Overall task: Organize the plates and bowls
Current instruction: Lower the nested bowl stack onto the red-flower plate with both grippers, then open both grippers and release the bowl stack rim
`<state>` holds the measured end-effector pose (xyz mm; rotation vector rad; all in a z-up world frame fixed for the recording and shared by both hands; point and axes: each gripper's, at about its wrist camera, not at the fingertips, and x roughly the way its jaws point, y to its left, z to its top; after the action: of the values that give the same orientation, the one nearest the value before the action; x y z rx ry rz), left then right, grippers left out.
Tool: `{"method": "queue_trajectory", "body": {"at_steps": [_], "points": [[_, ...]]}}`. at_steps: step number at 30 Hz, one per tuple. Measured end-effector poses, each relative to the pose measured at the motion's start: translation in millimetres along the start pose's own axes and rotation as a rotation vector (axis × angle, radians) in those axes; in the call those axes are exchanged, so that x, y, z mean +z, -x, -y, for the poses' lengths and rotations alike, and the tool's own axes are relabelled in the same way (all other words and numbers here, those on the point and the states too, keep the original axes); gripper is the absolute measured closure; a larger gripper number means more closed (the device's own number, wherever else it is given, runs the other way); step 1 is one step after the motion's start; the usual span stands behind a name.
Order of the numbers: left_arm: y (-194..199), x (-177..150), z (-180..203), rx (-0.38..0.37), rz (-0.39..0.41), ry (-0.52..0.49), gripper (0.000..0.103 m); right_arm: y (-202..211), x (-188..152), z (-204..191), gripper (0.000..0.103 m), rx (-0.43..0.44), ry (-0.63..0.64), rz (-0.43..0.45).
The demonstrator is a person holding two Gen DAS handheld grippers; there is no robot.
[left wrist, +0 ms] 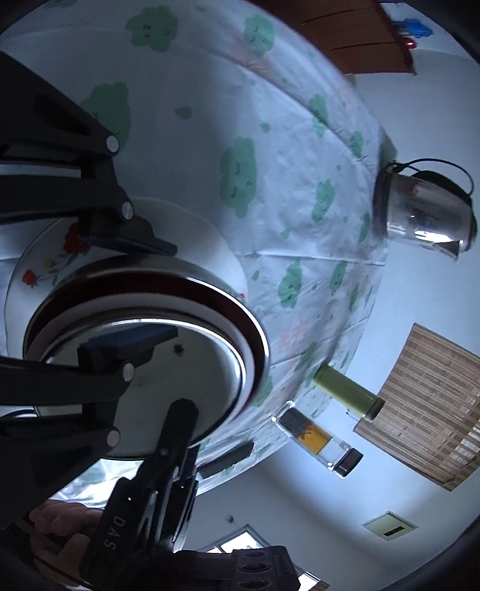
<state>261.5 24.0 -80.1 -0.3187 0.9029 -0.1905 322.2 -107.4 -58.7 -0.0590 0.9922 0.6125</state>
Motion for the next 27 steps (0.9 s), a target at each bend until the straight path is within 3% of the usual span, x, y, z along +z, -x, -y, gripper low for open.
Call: {"method": "queue_trajectory", "body": {"at_steps": [10, 16, 24, 27], "points": [[-4.2, -0.2, 1.9, 0.039, 0.017, -0.038, 0.064, -4.2, 0.4, -1.5, 0.081, 0.018, -0.011, 0.023], [-5.5, -2.3, 6.5, 0.063, 0.032, -0.058, 0.060, -1.5, -2.8, -6.3, 0.080, -0.005, 0.008, 0.048], [-3.2, -2.6, 7.8, 0.103, 0.060, -0.080, 0.048, 1.4, -9.5, -10.9, 0.080, -0.042, 0.043, 0.094], [1.0, -2.4, 8.5, 0.113, 0.086, -0.087, 0.036, 3.7, -12.0, -11.3, 0.077, -0.042, 0.058, 0.132]]}}
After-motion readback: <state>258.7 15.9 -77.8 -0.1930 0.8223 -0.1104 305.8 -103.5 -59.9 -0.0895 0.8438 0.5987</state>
